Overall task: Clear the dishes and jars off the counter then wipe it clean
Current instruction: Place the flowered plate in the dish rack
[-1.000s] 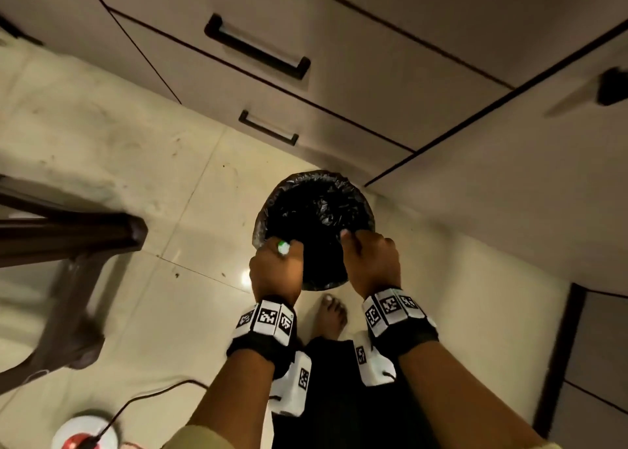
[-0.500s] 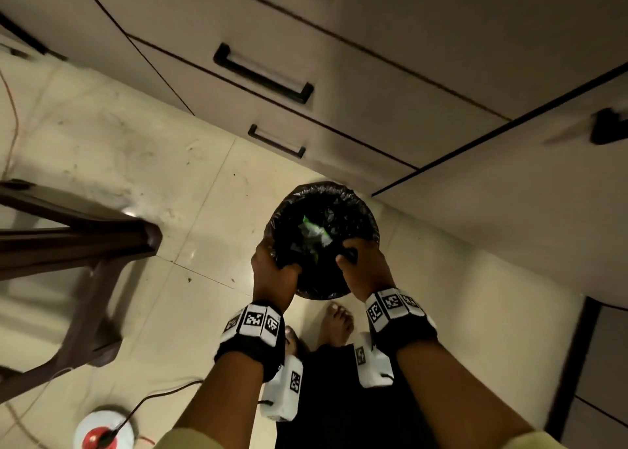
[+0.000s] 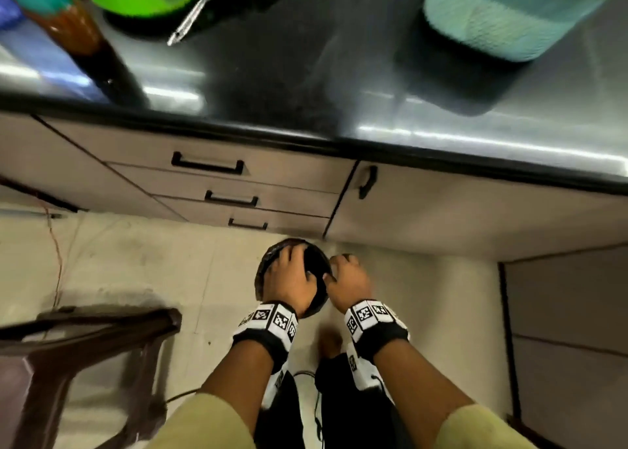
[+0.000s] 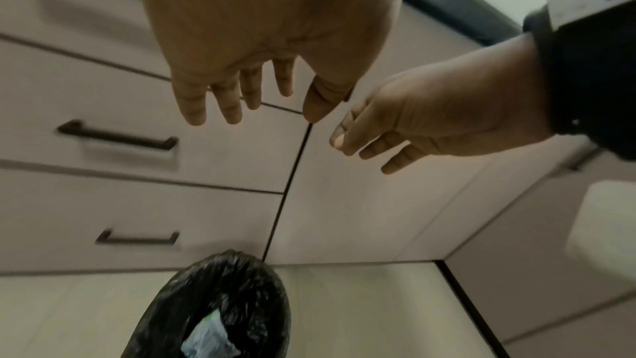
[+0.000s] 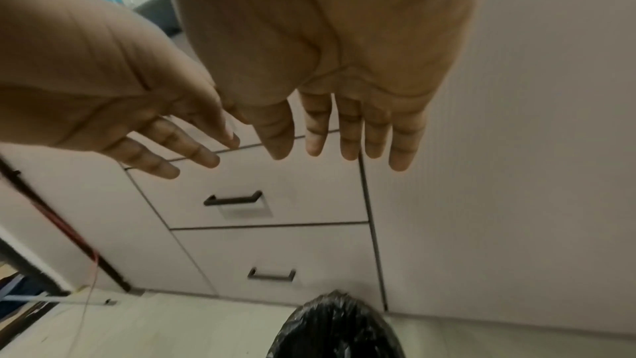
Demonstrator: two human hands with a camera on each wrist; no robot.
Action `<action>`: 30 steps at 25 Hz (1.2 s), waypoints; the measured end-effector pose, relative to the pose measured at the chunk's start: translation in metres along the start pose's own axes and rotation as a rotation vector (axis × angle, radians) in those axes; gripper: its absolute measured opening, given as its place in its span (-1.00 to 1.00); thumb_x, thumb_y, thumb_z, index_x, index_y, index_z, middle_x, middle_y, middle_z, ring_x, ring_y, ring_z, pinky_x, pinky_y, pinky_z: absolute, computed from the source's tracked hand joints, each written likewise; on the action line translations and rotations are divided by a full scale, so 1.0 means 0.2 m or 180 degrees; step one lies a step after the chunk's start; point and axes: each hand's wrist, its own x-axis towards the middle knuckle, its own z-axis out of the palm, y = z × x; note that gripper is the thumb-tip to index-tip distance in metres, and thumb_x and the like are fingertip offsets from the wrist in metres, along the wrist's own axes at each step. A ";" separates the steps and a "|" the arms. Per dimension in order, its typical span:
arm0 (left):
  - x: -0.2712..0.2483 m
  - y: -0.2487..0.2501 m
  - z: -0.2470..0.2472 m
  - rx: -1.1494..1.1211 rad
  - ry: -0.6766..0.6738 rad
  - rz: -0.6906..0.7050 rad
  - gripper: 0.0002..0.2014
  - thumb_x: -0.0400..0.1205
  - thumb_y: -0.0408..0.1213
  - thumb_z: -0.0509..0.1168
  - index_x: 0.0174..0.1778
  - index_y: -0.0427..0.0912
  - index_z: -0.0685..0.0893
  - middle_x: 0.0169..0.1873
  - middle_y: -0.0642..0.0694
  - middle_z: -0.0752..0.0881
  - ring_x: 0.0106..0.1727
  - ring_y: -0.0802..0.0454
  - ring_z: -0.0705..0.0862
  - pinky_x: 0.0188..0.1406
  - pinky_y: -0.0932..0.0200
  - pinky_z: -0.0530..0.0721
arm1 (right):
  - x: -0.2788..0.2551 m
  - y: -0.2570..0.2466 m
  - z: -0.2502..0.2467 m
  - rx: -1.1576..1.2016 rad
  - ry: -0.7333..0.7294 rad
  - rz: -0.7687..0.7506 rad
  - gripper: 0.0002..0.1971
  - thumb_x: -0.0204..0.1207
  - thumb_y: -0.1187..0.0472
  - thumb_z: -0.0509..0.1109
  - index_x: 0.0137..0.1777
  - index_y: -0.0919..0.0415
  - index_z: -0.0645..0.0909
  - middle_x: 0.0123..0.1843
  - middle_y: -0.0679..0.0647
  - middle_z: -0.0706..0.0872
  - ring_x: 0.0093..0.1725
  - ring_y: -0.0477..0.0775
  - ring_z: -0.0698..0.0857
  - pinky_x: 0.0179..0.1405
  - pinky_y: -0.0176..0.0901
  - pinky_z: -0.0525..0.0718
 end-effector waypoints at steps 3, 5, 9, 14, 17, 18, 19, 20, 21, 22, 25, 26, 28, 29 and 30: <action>-0.08 0.19 -0.14 0.0499 -0.0253 0.0648 -0.50 0.59 -0.20 0.23 0.48 -0.10 0.38 0.45 -0.18 0.43 0.38 -0.26 0.49 0.36 -0.12 0.45 | -0.20 0.01 -0.19 -0.0073 0.0498 0.0233 -0.60 0.58 0.08 0.27 0.39 0.17 0.52 0.34 0.19 0.56 0.35 0.25 0.53 0.29 0.02 0.53; -0.12 0.30 -0.19 0.0773 -0.0360 0.1125 -0.49 0.61 -0.17 0.22 0.51 -0.08 0.36 0.48 -0.15 0.41 0.40 -0.24 0.47 0.38 -0.12 0.43 | -0.33 0.03 -0.28 0.0070 0.0816 0.0512 -0.61 0.57 0.06 0.27 0.35 0.19 0.53 0.33 0.18 0.57 0.36 0.24 0.52 0.31 0.03 0.54; -0.16 0.52 -0.19 0.0974 -0.0538 0.1926 -0.48 0.61 -0.18 0.22 0.52 -0.10 0.37 0.49 -0.13 0.41 0.43 -0.21 0.47 0.40 -0.10 0.42 | -0.50 0.09 -0.34 0.0390 0.1180 0.0943 -0.58 0.56 0.09 0.27 0.38 0.21 0.52 0.37 0.18 0.56 0.39 0.22 0.51 0.39 0.04 0.47; -0.28 0.74 -0.11 0.1074 -0.0748 0.2472 -0.47 0.58 -0.15 0.24 0.50 -0.09 0.41 0.46 -0.13 0.45 0.40 -0.19 0.50 0.41 -0.12 0.41 | -0.66 0.20 -0.43 0.0522 0.1585 0.1429 -0.58 0.55 0.06 0.28 0.39 0.14 0.51 0.37 0.13 0.57 0.39 0.18 0.51 0.38 0.04 0.49; -0.34 0.88 -0.06 0.1131 -0.0794 0.2758 -0.47 0.57 -0.18 0.22 0.50 -0.08 0.41 0.45 -0.12 0.48 0.39 -0.17 0.52 0.41 -0.11 0.41 | -0.79 0.30 -0.51 0.0528 0.1945 0.1739 -0.58 0.57 0.01 0.27 0.39 0.11 0.51 0.37 0.11 0.57 0.40 0.16 0.50 0.38 0.03 0.47; -0.37 0.94 -0.05 0.1133 -0.0814 0.2871 -0.47 0.56 -0.19 0.22 0.50 -0.07 0.41 0.45 -0.12 0.48 0.40 -0.16 0.51 0.41 -0.12 0.41 | -0.84 0.35 -0.53 0.0544 0.2038 0.1853 -0.57 0.57 0.00 0.27 0.40 0.10 0.50 0.38 0.10 0.57 0.41 0.15 0.49 0.38 0.03 0.47; -0.41 1.00 -0.03 0.1128 -0.0840 0.2992 -0.47 0.56 -0.20 0.22 0.50 -0.07 0.41 0.44 -0.12 0.48 0.40 -0.15 0.51 0.41 -0.11 0.41 | -0.90 0.40 -0.55 0.0551 0.2126 0.1967 -0.57 0.57 -0.01 0.26 0.42 0.09 0.49 0.39 0.09 0.56 0.42 0.14 0.48 0.39 0.02 0.46; -0.44 1.06 -0.02 0.1128 -0.0856 0.3104 -0.47 0.56 -0.21 0.22 0.50 -0.08 0.41 0.44 -0.11 0.48 0.39 -0.15 0.51 0.41 -0.10 0.41 | -0.95 0.45 -0.57 0.0569 0.2192 0.2073 -0.56 0.57 -0.02 0.26 0.43 0.08 0.48 0.40 0.08 0.55 0.43 0.13 0.47 0.40 0.01 0.45; -0.48 1.11 0.01 0.1136 -0.0879 0.3213 -0.47 0.56 -0.22 0.22 0.50 -0.08 0.41 0.43 -0.11 0.48 0.38 -0.15 0.52 0.40 -0.09 0.41 | -1.00 0.49 -0.58 0.0619 0.2257 0.2171 -0.55 0.58 -0.02 0.26 0.44 0.07 0.47 0.41 0.08 0.54 0.45 0.13 0.46 0.41 0.00 0.44; -0.51 1.17 0.04 0.1142 -0.0910 0.3309 -0.47 0.56 -0.22 0.22 0.50 -0.08 0.41 0.43 -0.11 0.48 0.37 -0.14 0.52 0.40 -0.08 0.41 | -1.05 0.54 -0.59 0.0688 0.2305 0.2267 -0.55 0.58 -0.02 0.27 0.44 0.08 0.47 0.42 0.08 0.53 0.46 0.13 0.45 0.41 0.00 0.43; -0.62 1.30 0.13 0.1194 -0.1040 0.3543 -0.47 0.57 -0.23 0.22 0.51 -0.08 0.40 0.45 -0.10 0.47 0.39 -0.13 0.51 0.42 -0.09 0.40 | -1.20 0.68 -0.60 0.0832 0.2412 0.2521 -0.55 0.59 0.00 0.27 0.45 0.09 0.45 0.45 0.10 0.51 0.50 0.14 0.41 0.41 0.02 0.44; -0.66 1.35 0.17 0.1209 -0.1079 0.3616 -0.47 0.57 -0.23 0.22 0.51 -0.08 0.40 0.45 -0.10 0.47 0.39 -0.13 0.51 0.43 -0.08 0.40 | -1.24 0.74 -0.62 0.0871 0.2454 0.2597 -0.55 0.59 0.00 0.27 0.45 0.09 0.45 0.45 0.10 0.50 0.51 0.14 0.39 0.41 0.02 0.44; -0.73 1.46 0.24 0.1233 -0.1115 0.3759 -0.48 0.56 -0.24 0.21 0.50 -0.08 0.41 0.45 -0.09 0.47 0.38 -0.12 0.52 0.42 -0.07 0.41 | -1.31 0.87 -0.66 0.0919 0.2558 0.2699 -0.55 0.58 0.00 0.27 0.45 0.10 0.45 0.46 0.10 0.49 0.53 0.14 0.36 0.42 0.02 0.42; -0.77 1.54 0.28 0.1264 -0.1089 0.3841 -0.48 0.56 -0.24 0.20 0.50 -0.08 0.41 0.45 -0.10 0.47 0.39 -0.12 0.52 0.42 -0.06 0.41 | -1.34 0.95 -0.70 0.0913 0.2620 0.2722 -0.55 0.58 0.00 0.27 0.44 0.10 0.45 0.46 0.10 0.49 0.54 0.15 0.35 0.43 0.02 0.42; -0.79 1.63 0.33 0.1294 -0.1036 0.3906 -0.47 0.56 -0.24 0.20 0.51 -0.08 0.41 0.46 -0.10 0.47 0.39 -0.13 0.52 0.41 -0.05 0.41 | -1.36 1.03 -0.75 0.0896 0.2683 0.2724 -0.56 0.58 0.01 0.28 0.43 0.11 0.45 0.46 0.10 0.49 0.54 0.15 0.35 0.43 0.03 0.42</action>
